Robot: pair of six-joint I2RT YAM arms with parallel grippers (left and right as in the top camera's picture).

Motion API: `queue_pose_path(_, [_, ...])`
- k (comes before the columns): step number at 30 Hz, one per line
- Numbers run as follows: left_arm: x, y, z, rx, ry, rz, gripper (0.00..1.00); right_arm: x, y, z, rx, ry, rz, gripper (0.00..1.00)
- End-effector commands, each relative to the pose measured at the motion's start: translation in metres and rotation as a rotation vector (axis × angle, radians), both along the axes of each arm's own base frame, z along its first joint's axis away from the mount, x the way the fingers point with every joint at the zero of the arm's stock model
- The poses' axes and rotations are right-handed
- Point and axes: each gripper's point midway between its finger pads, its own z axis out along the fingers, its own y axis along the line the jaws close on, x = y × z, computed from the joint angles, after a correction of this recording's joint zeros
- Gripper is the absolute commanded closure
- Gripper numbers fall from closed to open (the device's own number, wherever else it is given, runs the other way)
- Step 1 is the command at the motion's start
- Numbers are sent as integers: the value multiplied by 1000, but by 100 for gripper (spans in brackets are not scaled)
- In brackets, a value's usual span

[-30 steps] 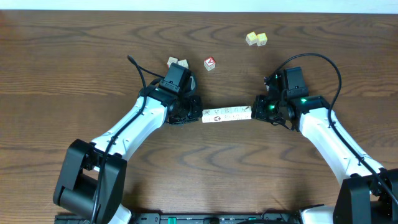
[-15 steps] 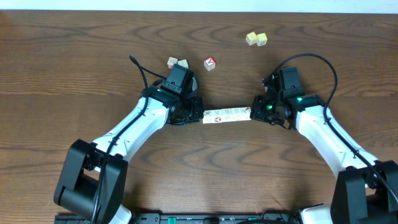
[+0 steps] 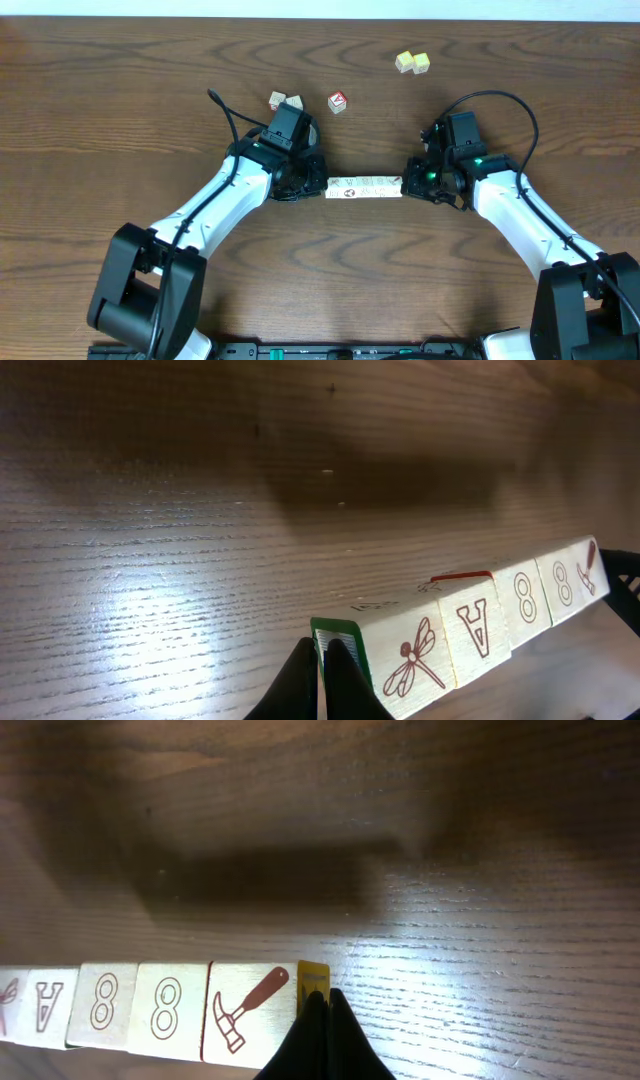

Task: Lift 5 blocks

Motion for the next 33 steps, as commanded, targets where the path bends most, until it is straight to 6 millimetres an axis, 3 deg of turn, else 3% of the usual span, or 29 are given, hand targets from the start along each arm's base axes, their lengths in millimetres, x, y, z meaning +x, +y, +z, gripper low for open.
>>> queue_pose_path(1, [-25, -39, 1, -124, 76, -105, 93, -22, 57, 18, 228, 49, 139, 99])
queue_pose_path(7, [-26, -38, -10, -111, 102, -102, 93, -21, 56, 17, 219, 47, 135, 99])
queue_pose_path(33, [-24, -39, -10, -115, 95, -100, 93, -27, 65, 12, 175, 41, 155, 99])
